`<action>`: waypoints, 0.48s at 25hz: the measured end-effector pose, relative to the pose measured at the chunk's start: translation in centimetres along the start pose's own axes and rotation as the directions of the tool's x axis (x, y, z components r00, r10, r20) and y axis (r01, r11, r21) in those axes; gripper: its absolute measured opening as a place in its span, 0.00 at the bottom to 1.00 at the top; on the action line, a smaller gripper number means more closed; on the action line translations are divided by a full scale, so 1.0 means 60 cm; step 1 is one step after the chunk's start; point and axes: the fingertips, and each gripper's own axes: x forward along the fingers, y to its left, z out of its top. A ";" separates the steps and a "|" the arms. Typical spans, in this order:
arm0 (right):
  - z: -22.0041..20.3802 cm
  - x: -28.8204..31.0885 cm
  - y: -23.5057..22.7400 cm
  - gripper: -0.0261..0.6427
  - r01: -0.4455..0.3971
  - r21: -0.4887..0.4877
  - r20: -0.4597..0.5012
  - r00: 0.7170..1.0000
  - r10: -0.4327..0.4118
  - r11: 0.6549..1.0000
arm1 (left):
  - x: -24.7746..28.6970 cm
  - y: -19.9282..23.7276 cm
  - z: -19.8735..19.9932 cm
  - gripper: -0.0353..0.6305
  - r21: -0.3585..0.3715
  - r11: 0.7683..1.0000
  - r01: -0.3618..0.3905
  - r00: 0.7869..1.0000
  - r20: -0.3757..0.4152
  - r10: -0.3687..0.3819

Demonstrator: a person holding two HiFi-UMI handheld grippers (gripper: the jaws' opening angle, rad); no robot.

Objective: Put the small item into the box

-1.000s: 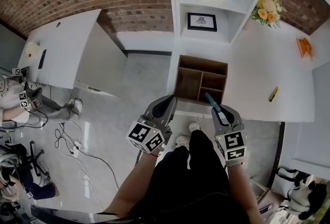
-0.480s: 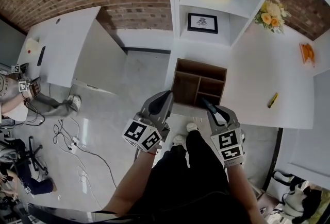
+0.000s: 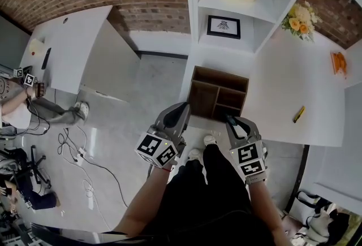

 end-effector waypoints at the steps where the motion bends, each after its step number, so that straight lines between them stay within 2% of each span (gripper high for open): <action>1: 0.000 0.000 0.000 0.15 -0.005 -0.005 0.002 1.000 0.005 1.000 | 0.001 -0.001 0.000 0.06 0.001 1.000 0.000 1.000 0.000 0.000; 12: 0.002 -0.016 0.002 0.16 -0.013 0.017 0.032 0.999 0.012 1.000 | 0.000 -0.007 -0.003 0.06 -0.008 1.000 0.001 1.000 -0.003 -0.001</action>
